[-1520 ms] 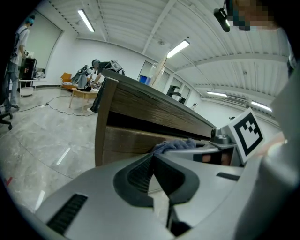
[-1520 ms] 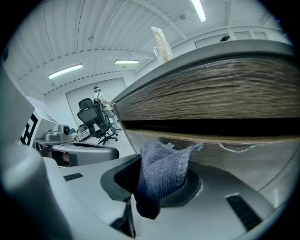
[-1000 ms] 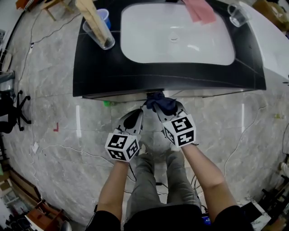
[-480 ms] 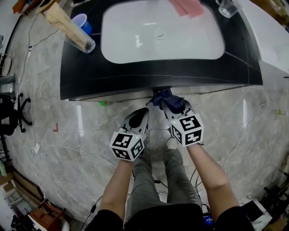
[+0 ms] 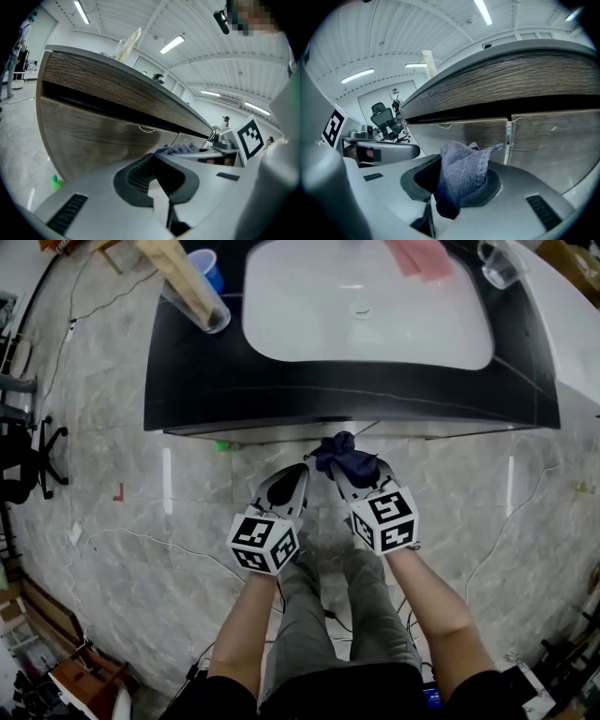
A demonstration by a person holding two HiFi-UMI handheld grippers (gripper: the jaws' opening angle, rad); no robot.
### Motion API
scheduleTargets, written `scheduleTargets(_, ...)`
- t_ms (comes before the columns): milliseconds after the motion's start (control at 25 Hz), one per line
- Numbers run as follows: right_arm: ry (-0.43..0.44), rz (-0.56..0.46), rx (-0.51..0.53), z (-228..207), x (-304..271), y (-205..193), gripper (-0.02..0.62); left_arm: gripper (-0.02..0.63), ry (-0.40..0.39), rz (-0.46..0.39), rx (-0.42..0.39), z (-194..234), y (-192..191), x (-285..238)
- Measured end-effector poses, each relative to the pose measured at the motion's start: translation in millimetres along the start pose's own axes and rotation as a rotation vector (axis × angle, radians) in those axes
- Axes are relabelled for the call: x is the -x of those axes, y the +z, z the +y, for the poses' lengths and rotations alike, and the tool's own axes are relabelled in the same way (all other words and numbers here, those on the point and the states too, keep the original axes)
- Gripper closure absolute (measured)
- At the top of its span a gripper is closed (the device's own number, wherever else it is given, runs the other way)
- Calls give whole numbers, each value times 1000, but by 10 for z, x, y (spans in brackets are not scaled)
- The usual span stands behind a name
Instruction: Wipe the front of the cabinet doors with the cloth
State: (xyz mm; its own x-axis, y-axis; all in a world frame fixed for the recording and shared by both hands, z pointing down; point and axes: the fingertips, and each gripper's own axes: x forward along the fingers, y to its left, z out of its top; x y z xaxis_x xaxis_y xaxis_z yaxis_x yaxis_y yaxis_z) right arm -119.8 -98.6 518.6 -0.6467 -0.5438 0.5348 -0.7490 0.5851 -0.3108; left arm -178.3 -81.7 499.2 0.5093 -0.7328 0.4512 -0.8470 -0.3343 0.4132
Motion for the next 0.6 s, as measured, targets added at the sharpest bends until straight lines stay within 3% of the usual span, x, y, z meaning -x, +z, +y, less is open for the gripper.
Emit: scheduleTargets(600,146,83,86,1255,-977,-150,486,600,139,-20,68,1216,-186,837)
